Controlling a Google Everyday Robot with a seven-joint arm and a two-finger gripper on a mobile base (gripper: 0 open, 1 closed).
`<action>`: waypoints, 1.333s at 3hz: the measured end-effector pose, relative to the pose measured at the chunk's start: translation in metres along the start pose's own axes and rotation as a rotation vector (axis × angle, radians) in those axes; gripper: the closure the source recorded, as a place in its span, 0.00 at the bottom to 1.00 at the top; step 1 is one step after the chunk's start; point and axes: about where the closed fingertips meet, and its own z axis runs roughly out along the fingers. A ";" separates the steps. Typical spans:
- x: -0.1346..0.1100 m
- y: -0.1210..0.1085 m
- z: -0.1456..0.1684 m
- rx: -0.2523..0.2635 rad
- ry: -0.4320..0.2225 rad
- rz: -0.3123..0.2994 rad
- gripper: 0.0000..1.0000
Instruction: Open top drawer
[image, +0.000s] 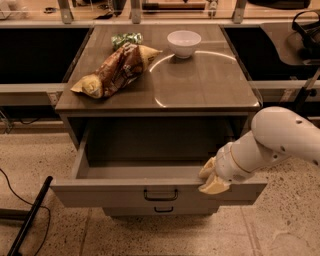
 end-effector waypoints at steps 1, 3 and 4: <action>-0.002 0.016 -0.001 -0.003 -0.026 0.020 1.00; -0.002 0.016 -0.001 -0.003 -0.026 0.020 0.62; -0.002 0.016 -0.001 -0.003 -0.026 0.020 0.39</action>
Offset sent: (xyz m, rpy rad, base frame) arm -0.0157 0.0027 0.0017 0.0275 0.0097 -0.0145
